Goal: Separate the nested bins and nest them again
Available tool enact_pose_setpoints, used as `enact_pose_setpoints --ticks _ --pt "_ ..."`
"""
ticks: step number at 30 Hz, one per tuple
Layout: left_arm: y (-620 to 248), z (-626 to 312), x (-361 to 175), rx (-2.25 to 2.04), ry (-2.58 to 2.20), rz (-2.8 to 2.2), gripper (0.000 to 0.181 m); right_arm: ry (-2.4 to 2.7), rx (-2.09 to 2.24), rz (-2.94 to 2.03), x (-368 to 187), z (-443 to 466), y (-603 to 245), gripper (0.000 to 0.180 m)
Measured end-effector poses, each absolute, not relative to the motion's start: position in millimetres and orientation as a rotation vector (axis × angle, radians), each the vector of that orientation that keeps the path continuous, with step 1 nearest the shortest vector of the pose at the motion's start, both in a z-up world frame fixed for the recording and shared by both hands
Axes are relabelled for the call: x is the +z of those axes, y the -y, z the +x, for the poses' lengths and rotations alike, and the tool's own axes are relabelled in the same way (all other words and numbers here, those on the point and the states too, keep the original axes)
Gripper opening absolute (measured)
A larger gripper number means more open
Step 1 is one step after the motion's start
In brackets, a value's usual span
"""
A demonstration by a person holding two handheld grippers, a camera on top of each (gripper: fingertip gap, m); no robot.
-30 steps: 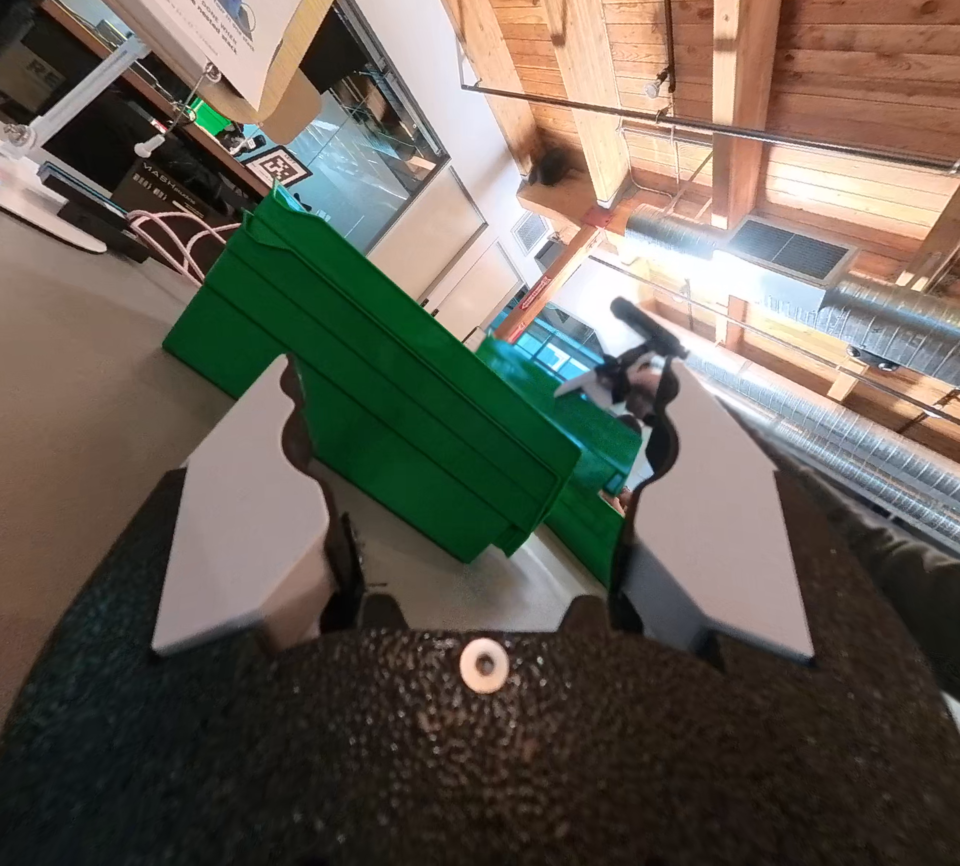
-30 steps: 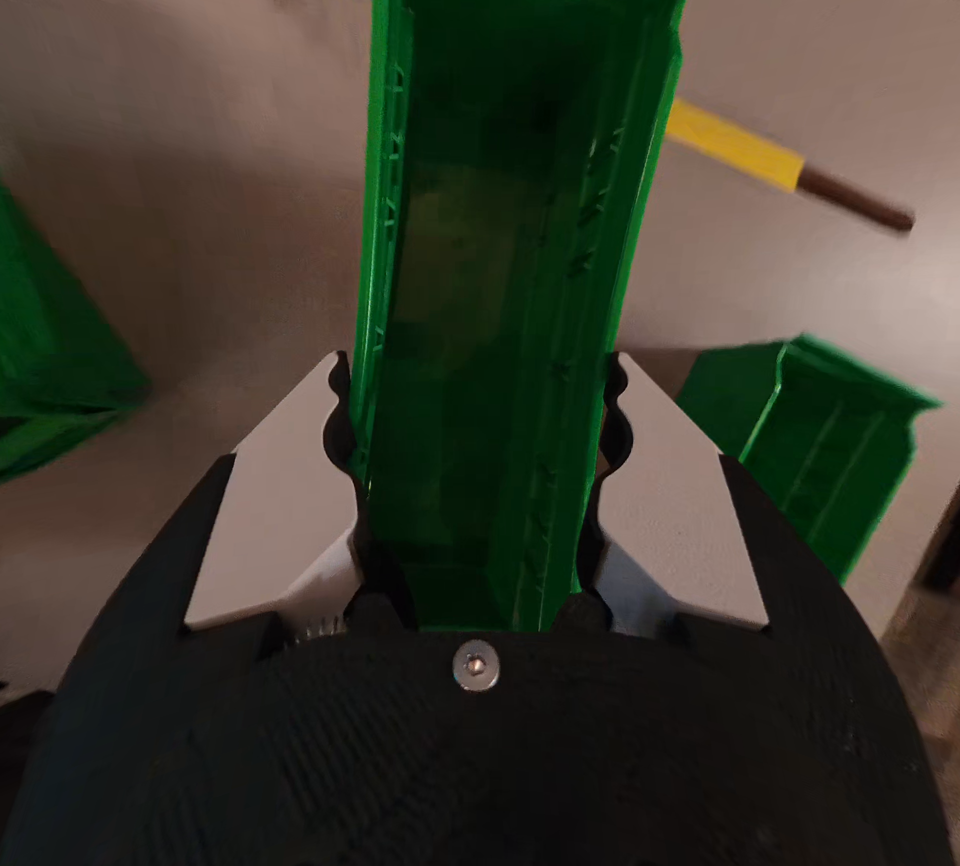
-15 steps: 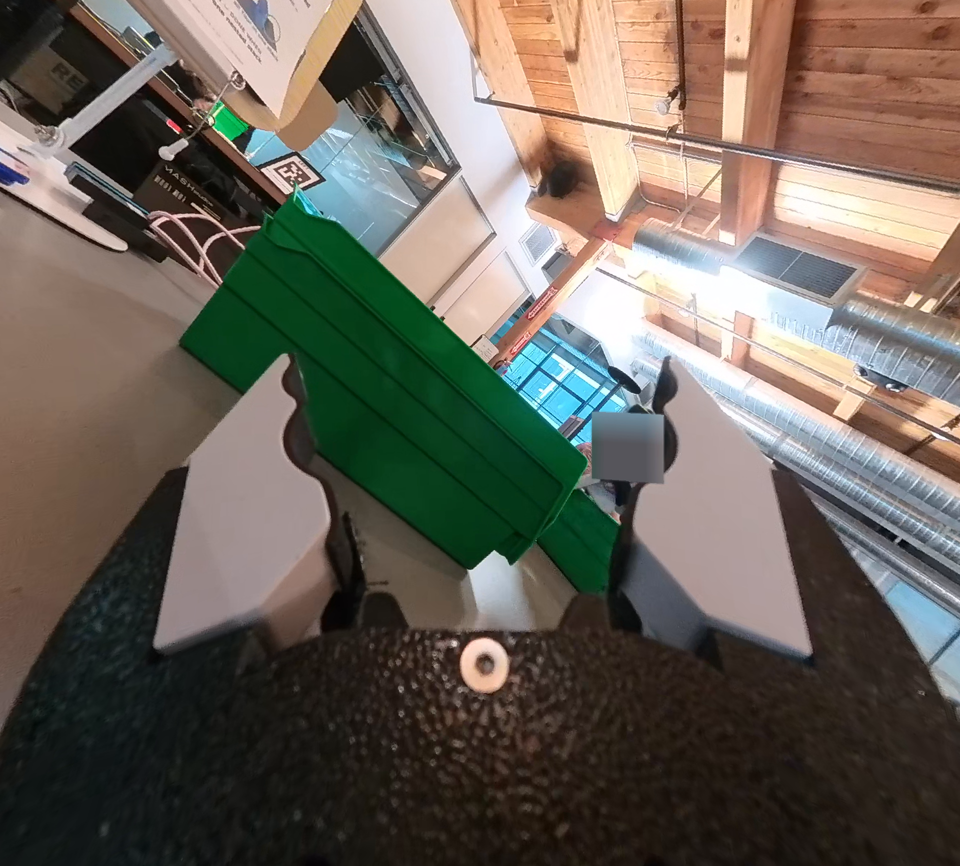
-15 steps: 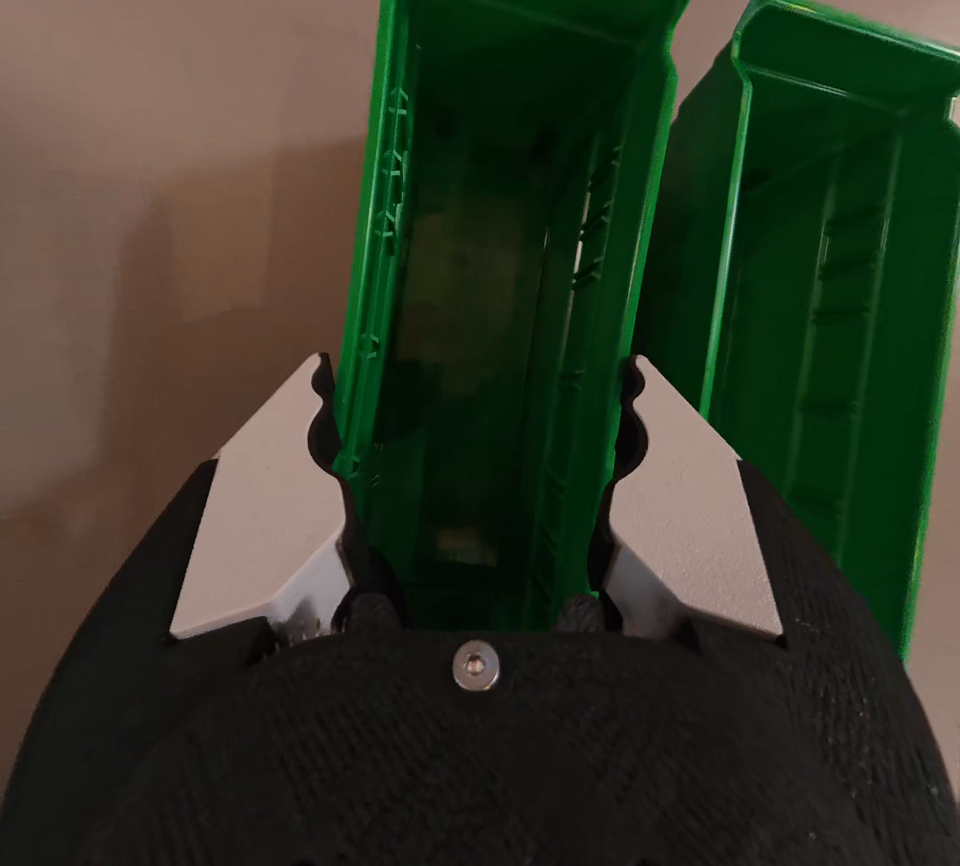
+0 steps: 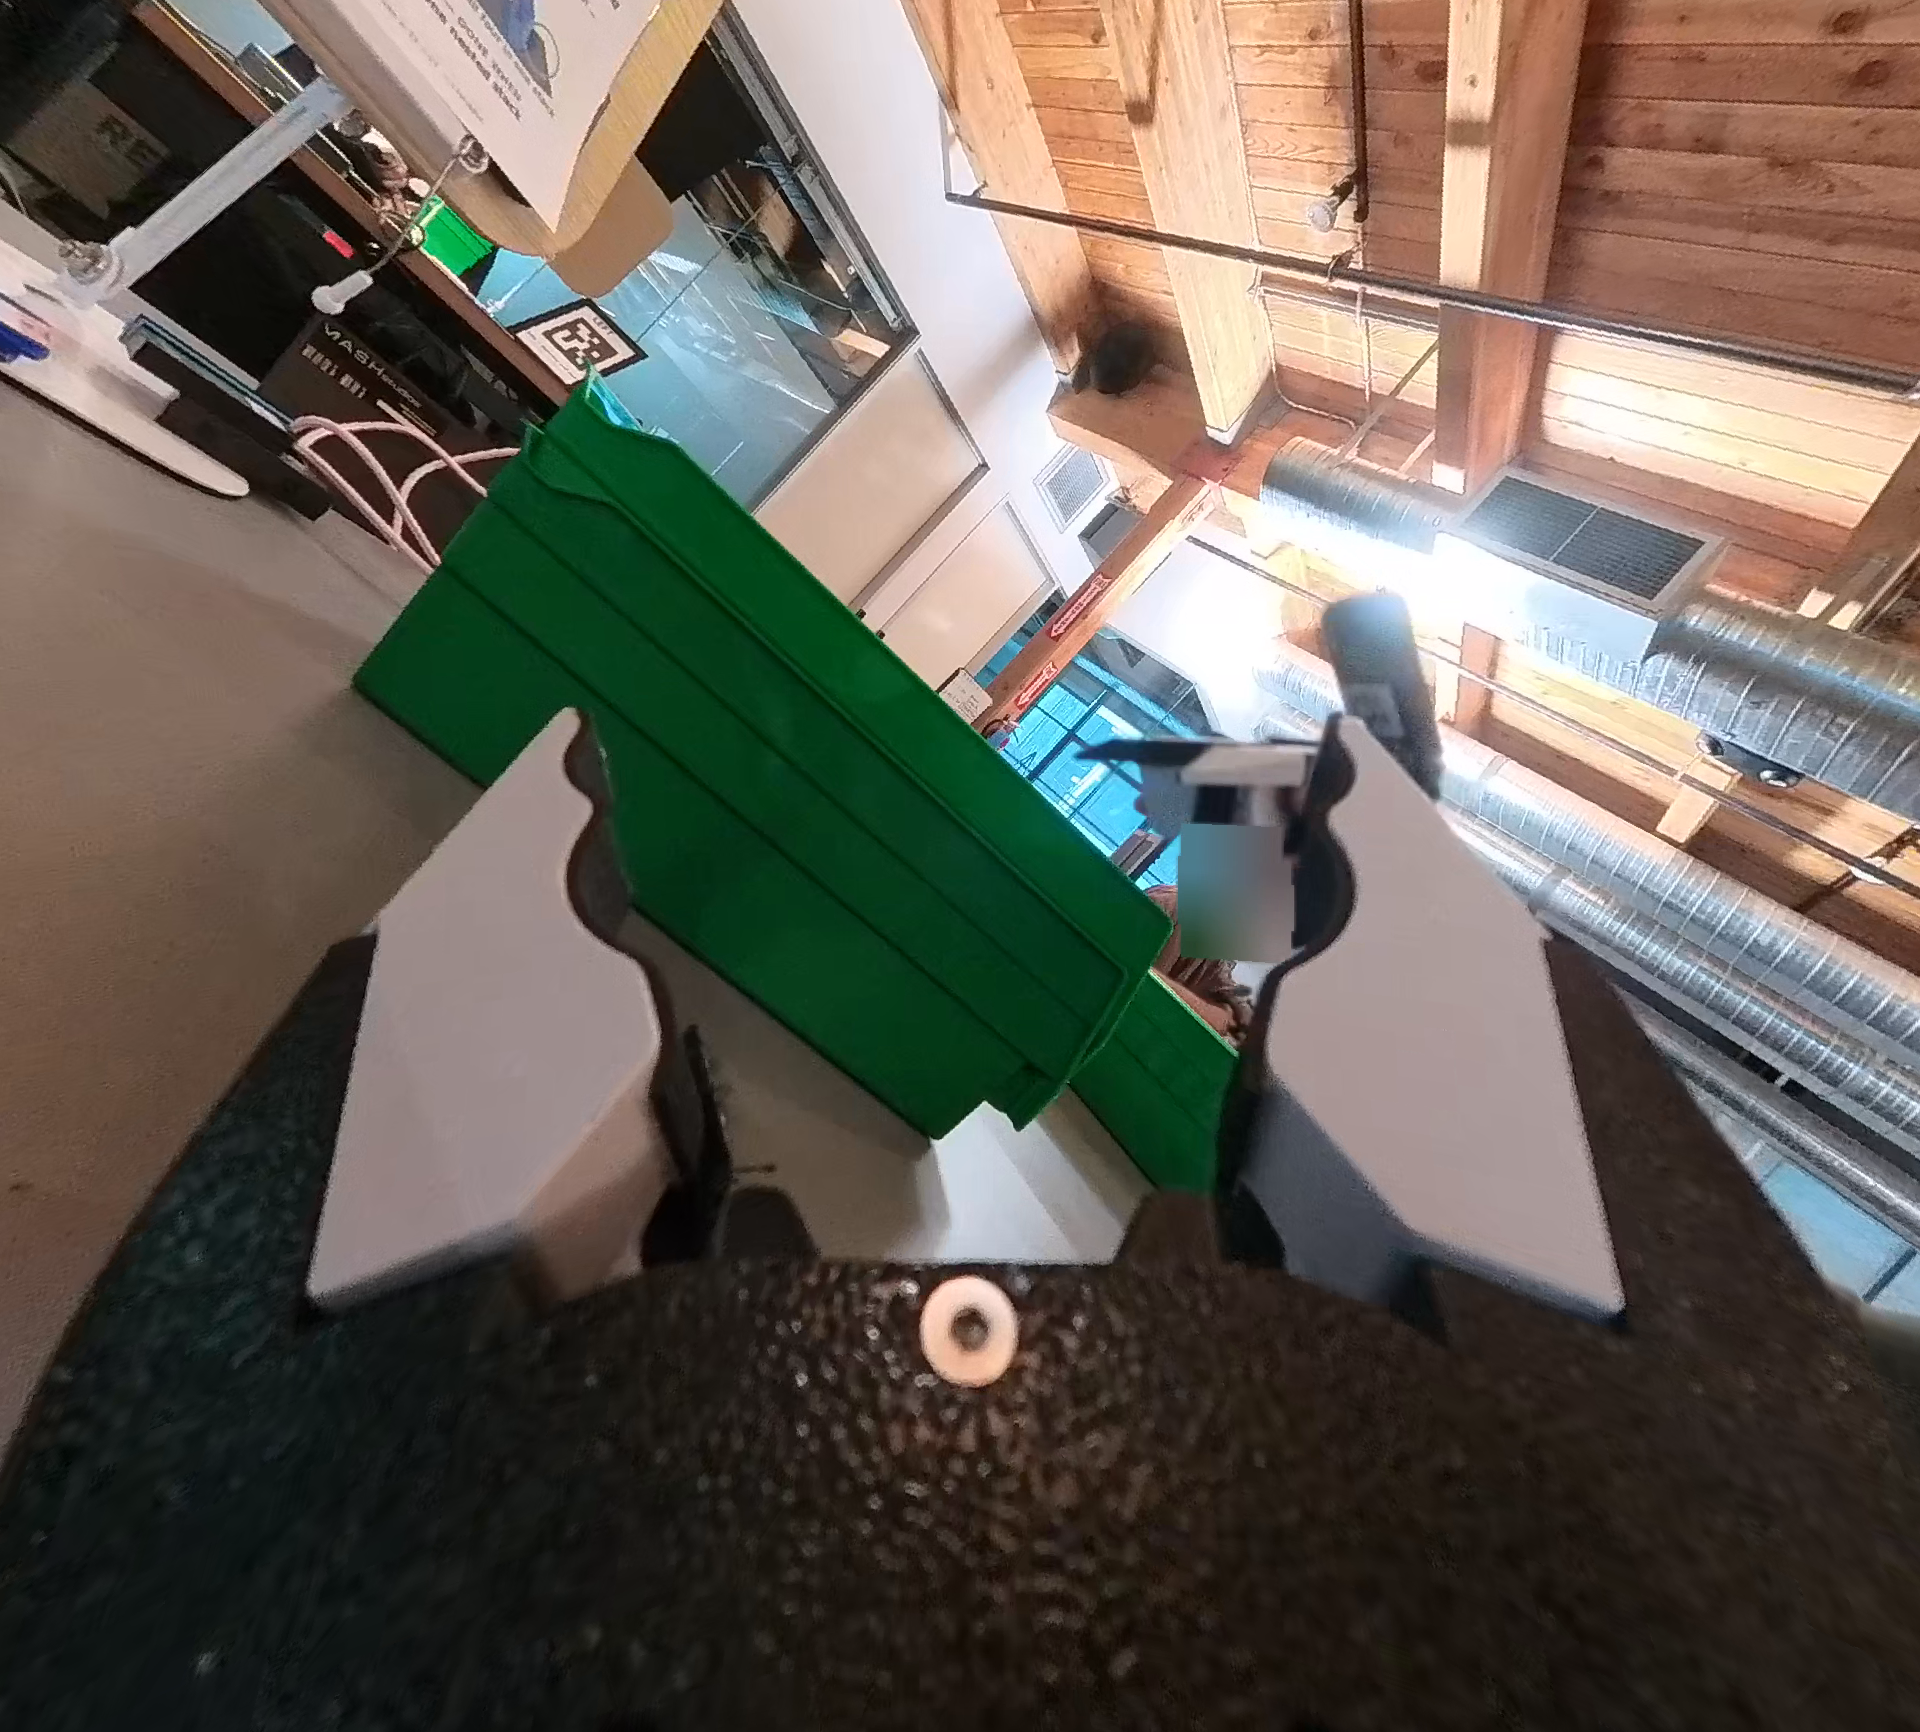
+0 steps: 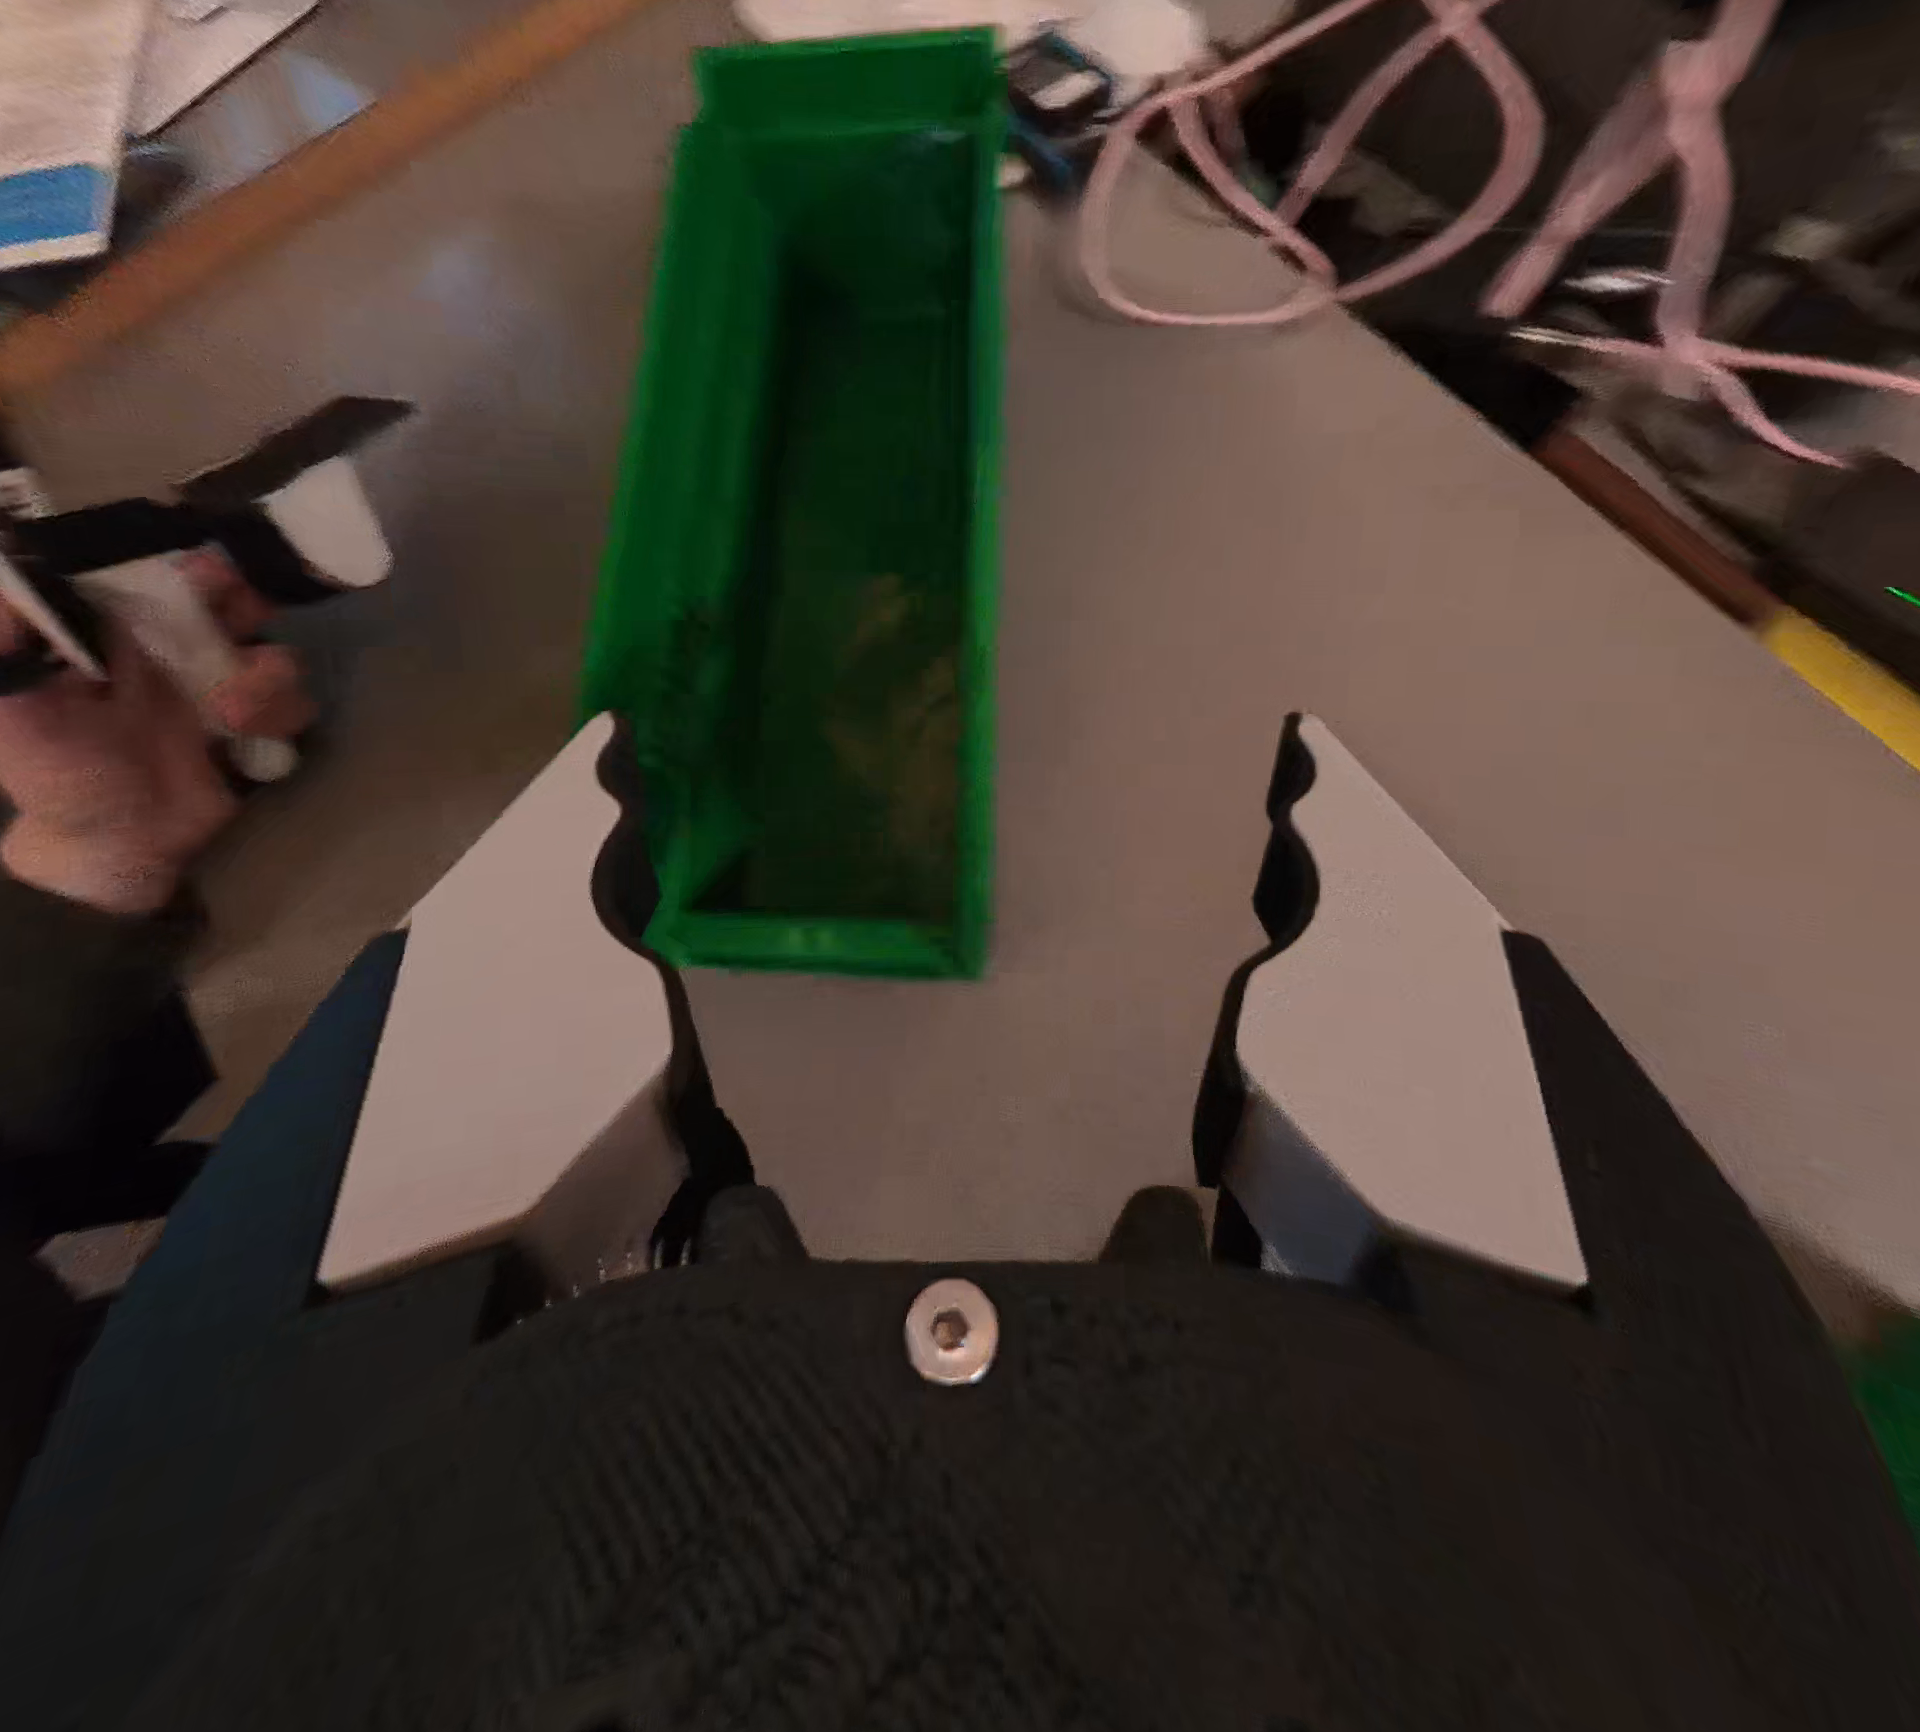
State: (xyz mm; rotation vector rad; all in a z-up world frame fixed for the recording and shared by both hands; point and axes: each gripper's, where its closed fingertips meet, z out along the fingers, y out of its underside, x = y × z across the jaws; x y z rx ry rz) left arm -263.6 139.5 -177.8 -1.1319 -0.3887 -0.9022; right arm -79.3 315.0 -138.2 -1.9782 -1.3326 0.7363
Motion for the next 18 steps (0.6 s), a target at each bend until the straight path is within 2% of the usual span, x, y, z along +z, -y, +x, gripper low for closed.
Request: enact_pose_setpoints --ticks 5,8,9,11,14,18 --pt "-138 -264 -177 -0.914 0.387 -1.119 0.129 1.671 0.704 -2.047 -169 -170 -280 0.147" --pt "-138 -264 -176 -0.919 0.387 -1.113 0.129 1.812 0.478 -2.086 -193 -190 -285 0.152" --pt "-138 -265 -176 -0.918 0.388 -1.114 0.129 1.837 0.405 -2.098 -198 -193 -289 0.150" --pt "-139 -264 -177 -0.913 0.388 -1.122 0.130 1.848 0.276 -2.136 -206 -196 -301 0.132" --pt "-140 -263 -178 -0.908 0.384 -1.136 0.129 1.848 0.287 -2.235 -207 -199 -302 0.114" --pt "-139 -263 -177 -0.918 0.386 -1.127 0.129 1.911 0.218 -2.217 -200 -199 -301 0.103"
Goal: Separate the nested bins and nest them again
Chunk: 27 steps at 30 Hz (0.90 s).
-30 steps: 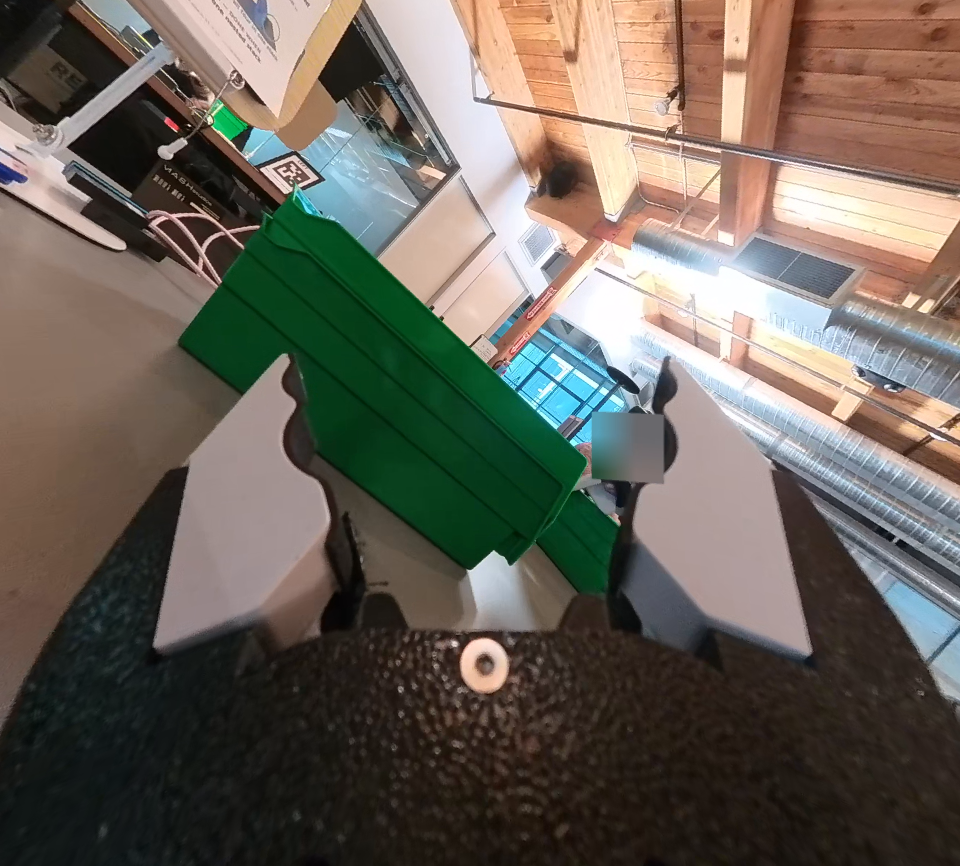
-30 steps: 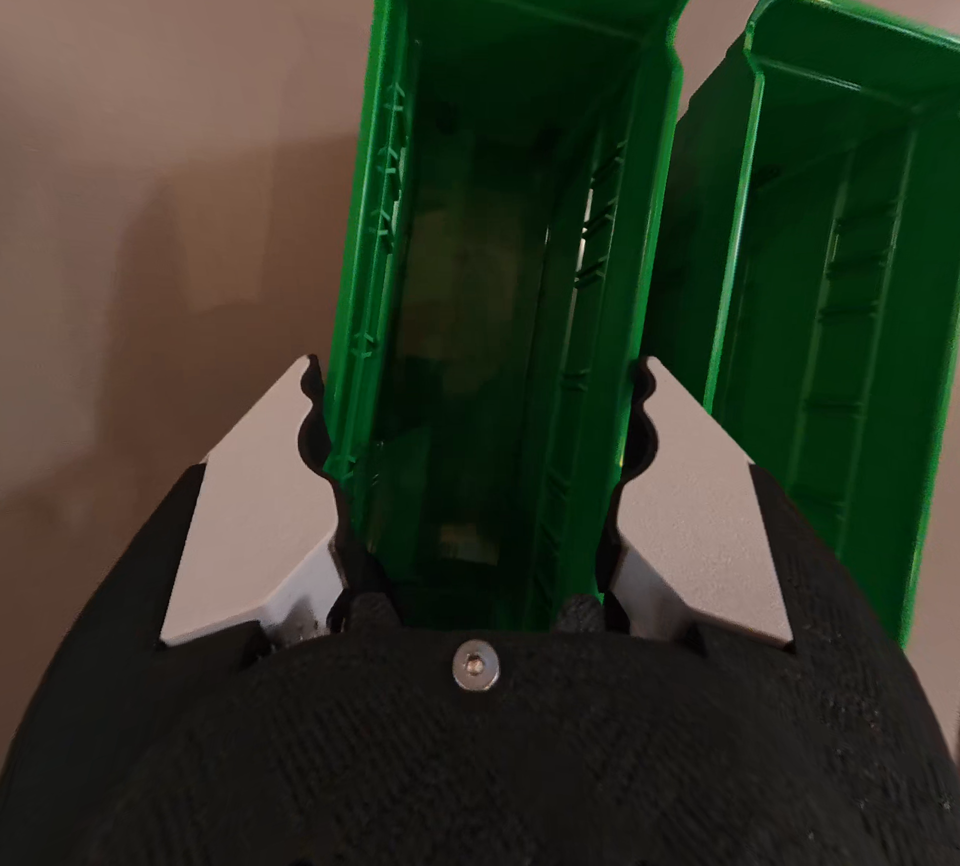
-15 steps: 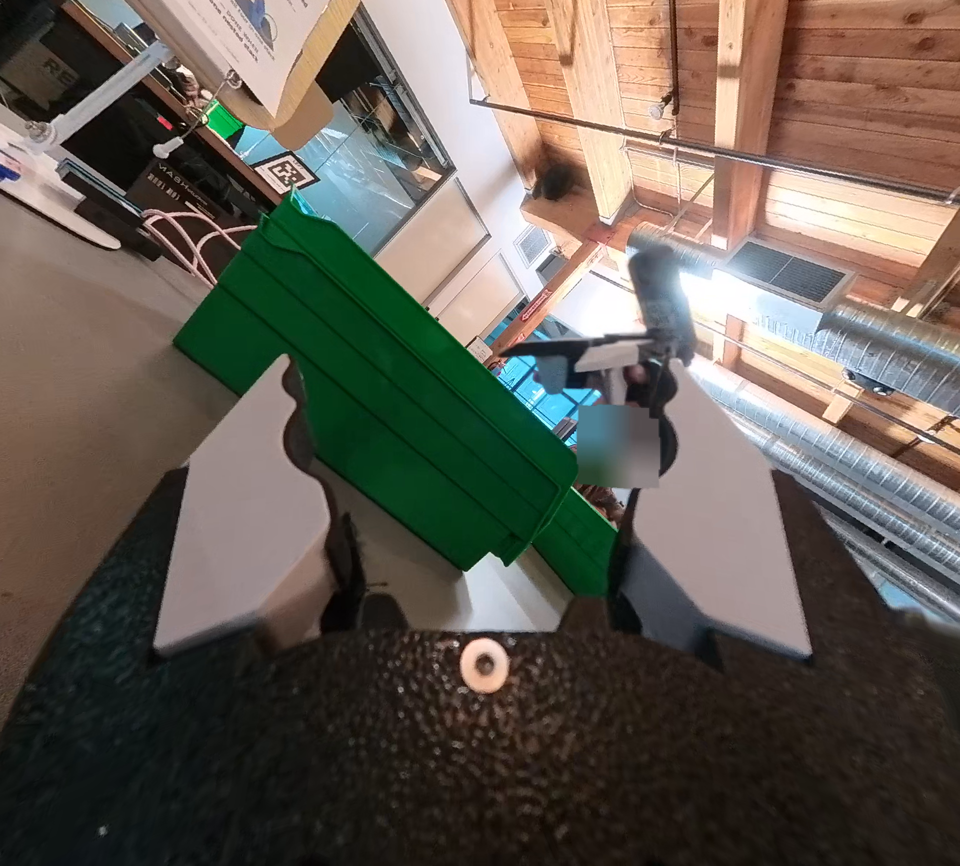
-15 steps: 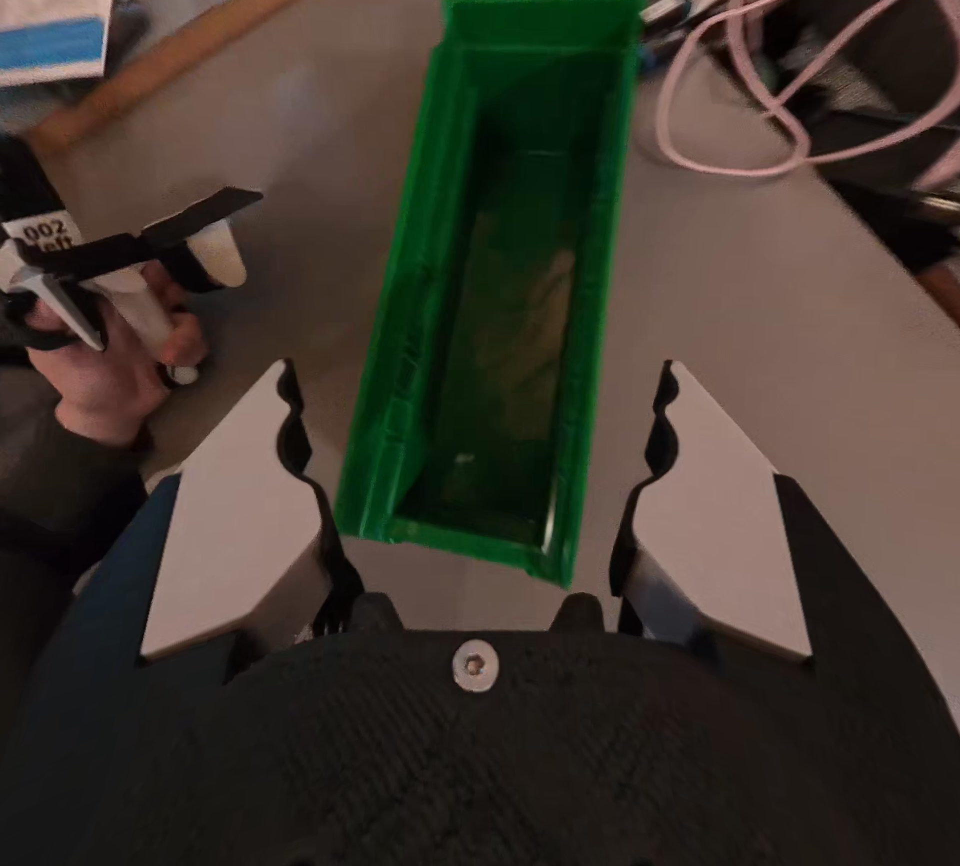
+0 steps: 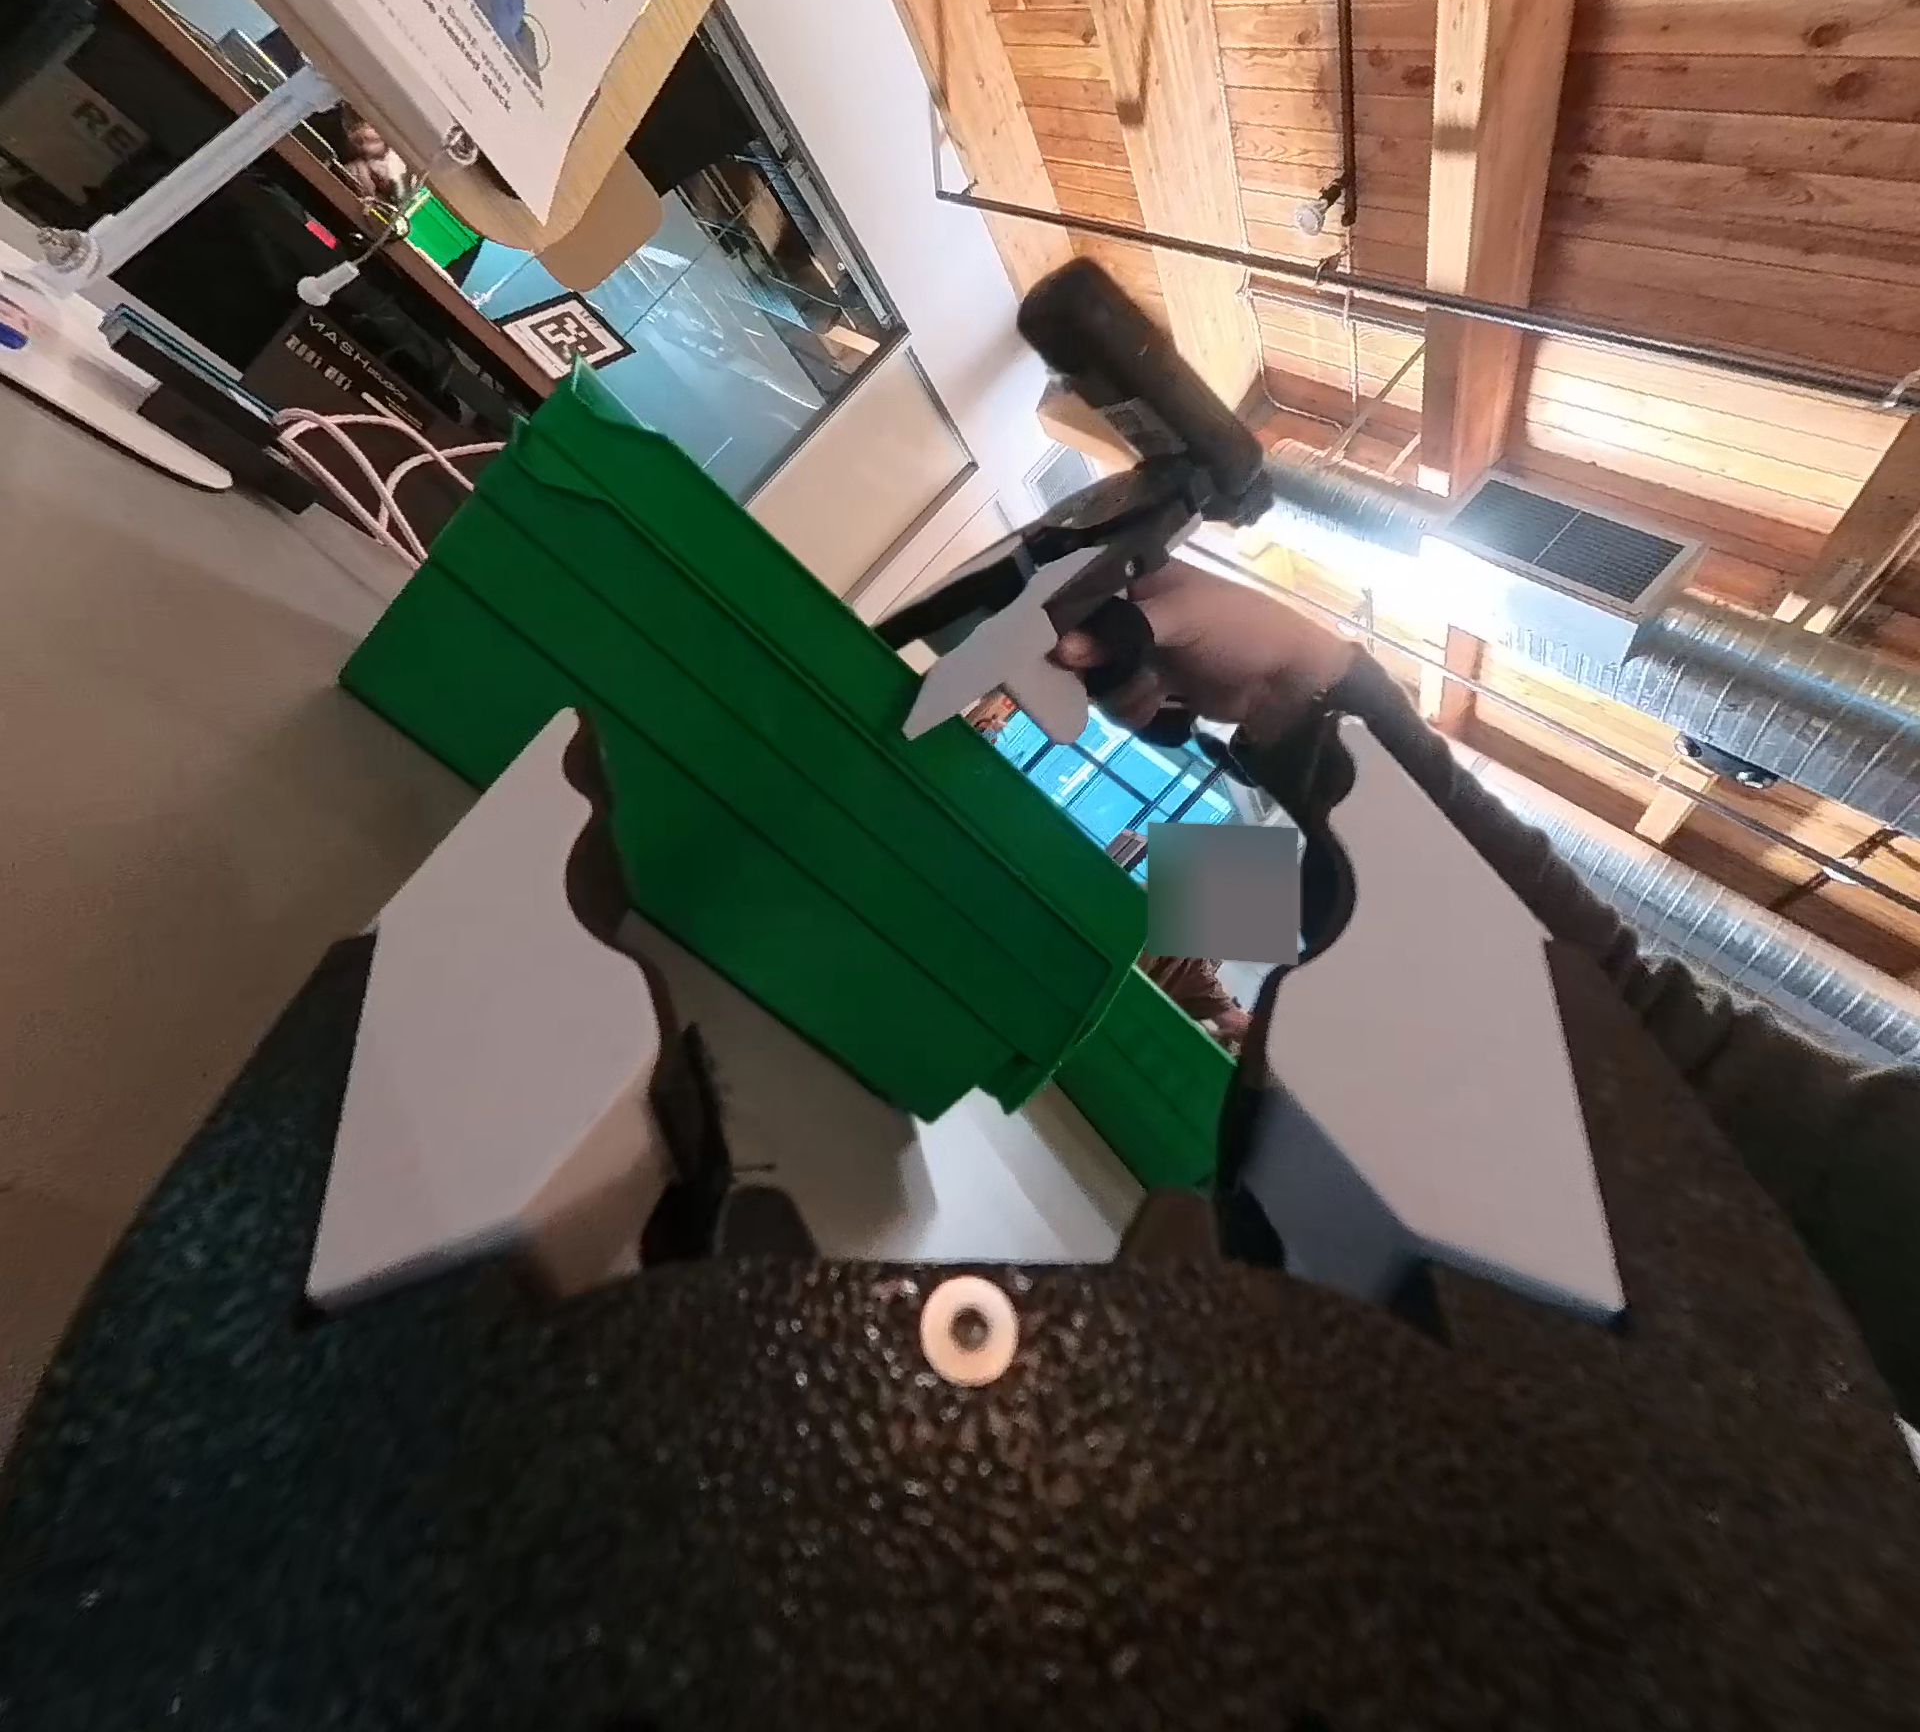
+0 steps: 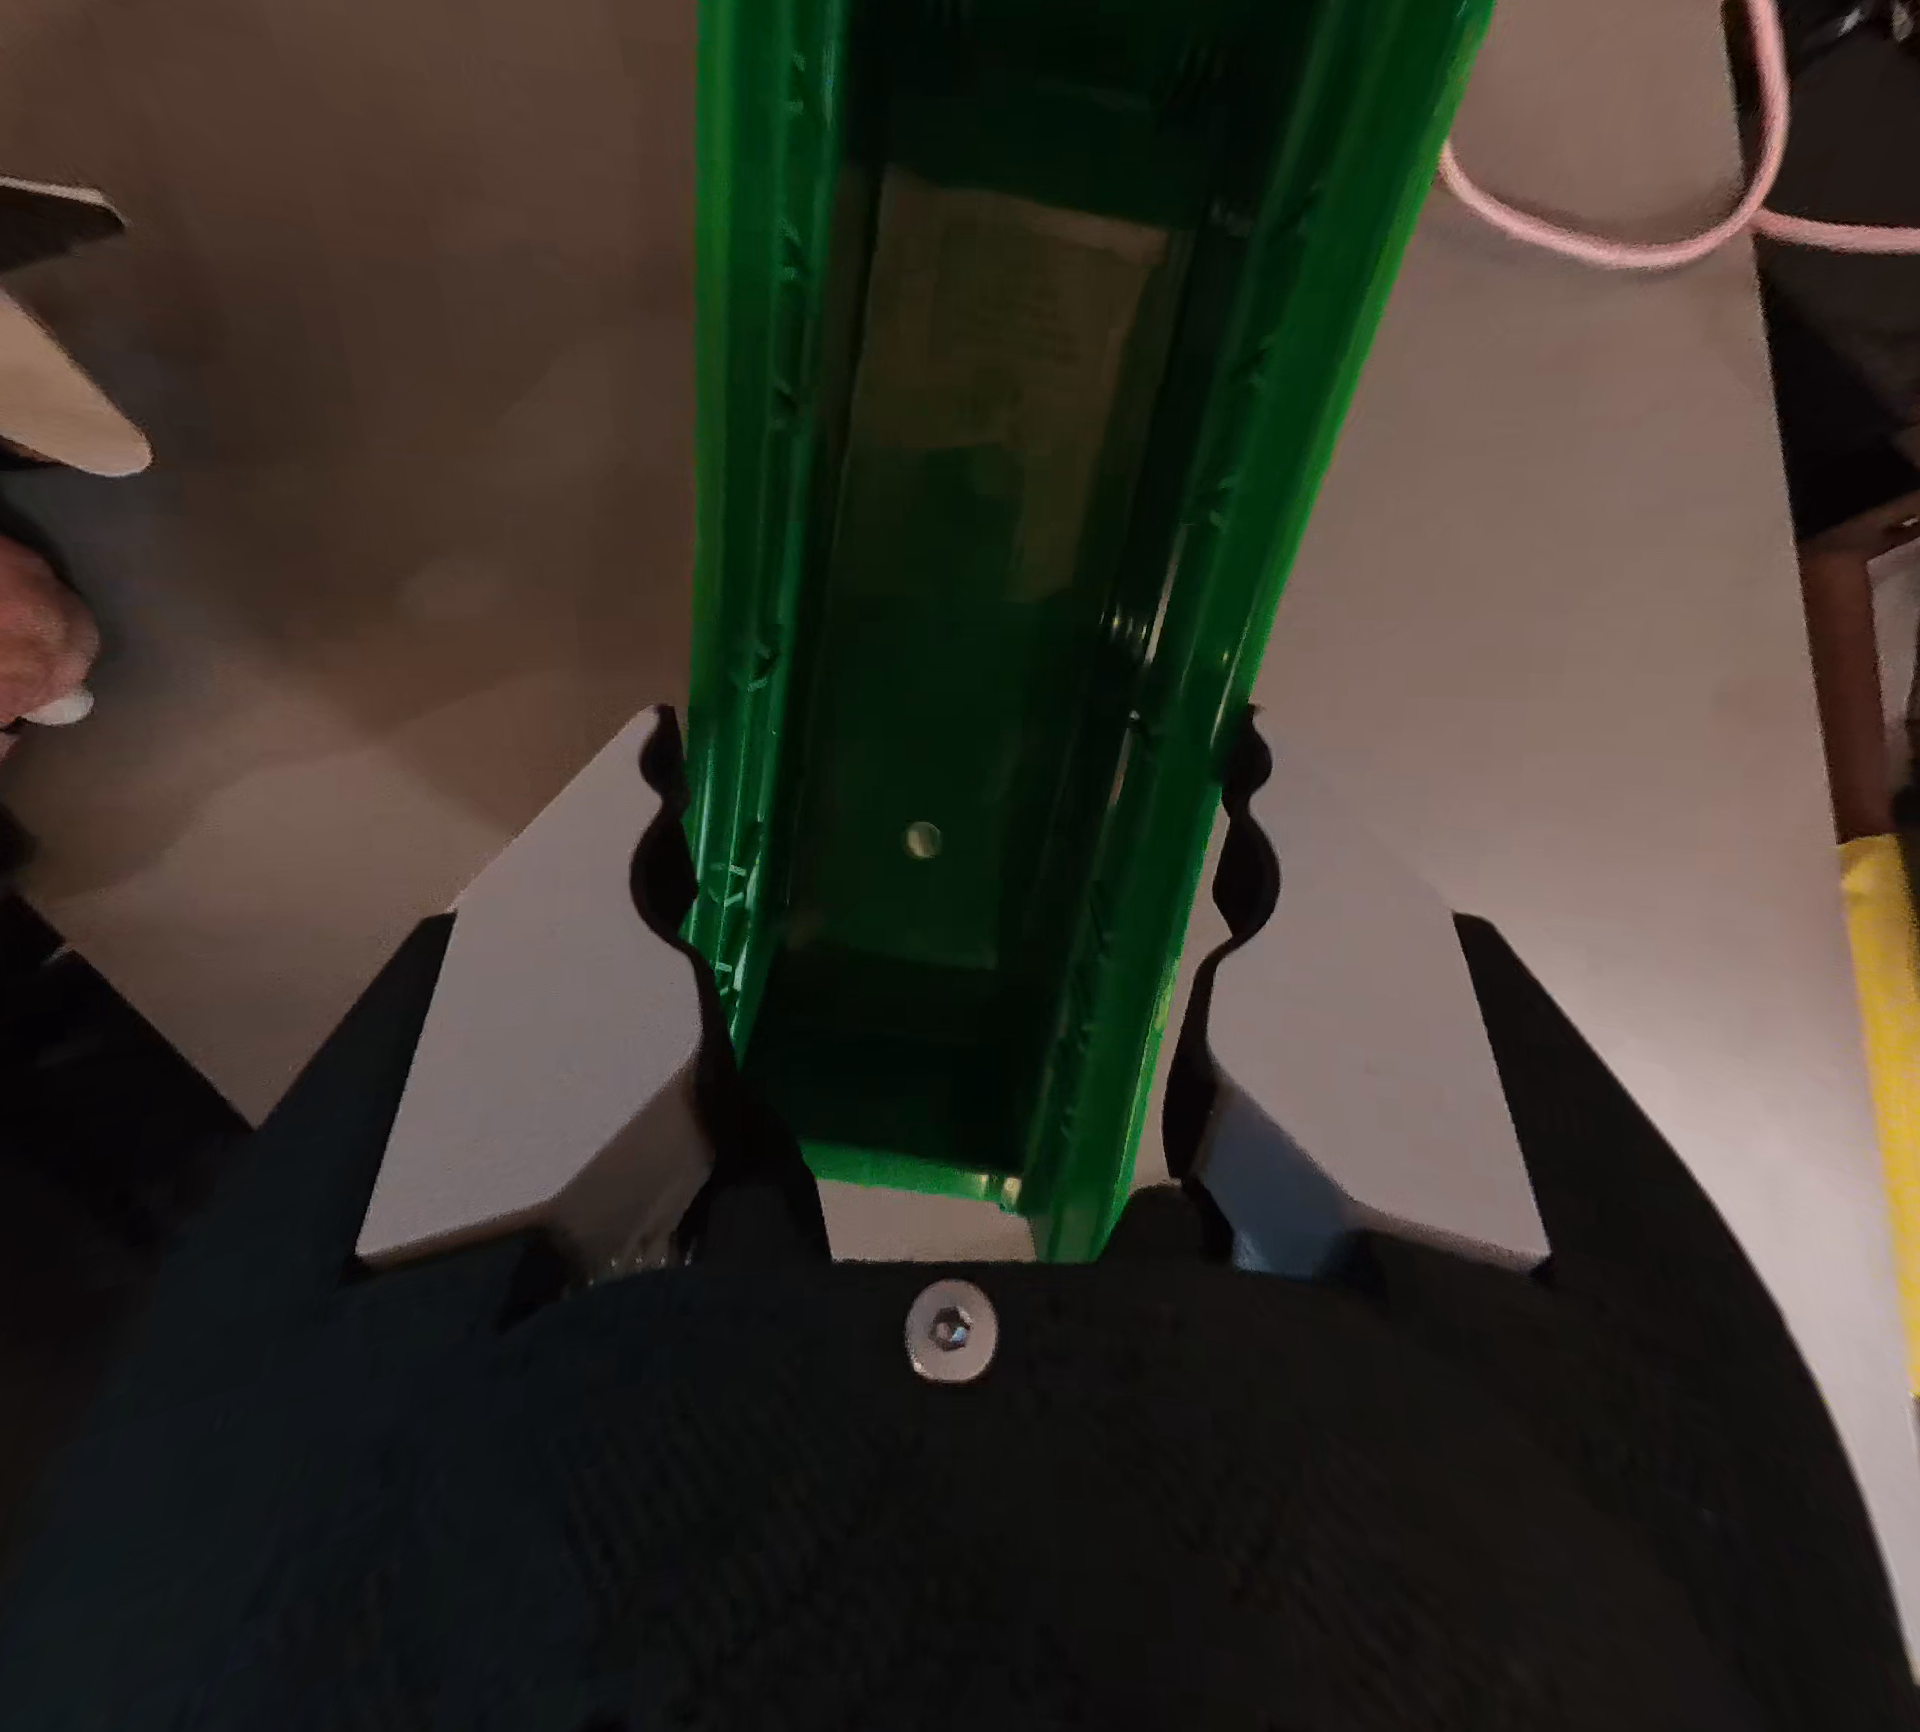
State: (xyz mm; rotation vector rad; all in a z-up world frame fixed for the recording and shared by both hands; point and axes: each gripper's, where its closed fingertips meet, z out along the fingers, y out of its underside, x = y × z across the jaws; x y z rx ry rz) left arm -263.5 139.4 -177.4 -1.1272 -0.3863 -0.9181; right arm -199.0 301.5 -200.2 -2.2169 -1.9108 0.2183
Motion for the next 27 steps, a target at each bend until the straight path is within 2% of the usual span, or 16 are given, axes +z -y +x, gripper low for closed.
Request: enact_pose_setpoints --ticks 9,16,22,24,27 --pt "-139 -263 -177 -0.932 0.387 -1.121 0.129 1.875 0.293 -2.132 -165 -210 -297 0.100" --pt "-139 -263 -177 -0.934 0.387 -1.119 0.129 1.761 0.389 -2.082 -112 -197 -301 0.100" --pt "-139 -264 -177 -0.937 0.390 -1.119 0.130 1.445 0.416 -2.129 -62 -121 -342 0.102" --pt "-140 -264 -177 -0.936 0.390 -1.122 0.129 1.357 0.320 -2.174 -67 -81 -358 0.101" --pt "-139 -264 -177 -0.932 0.392 -1.119 0.129 1.218 0.150 -2.328 -108 -19 -379 0.100"
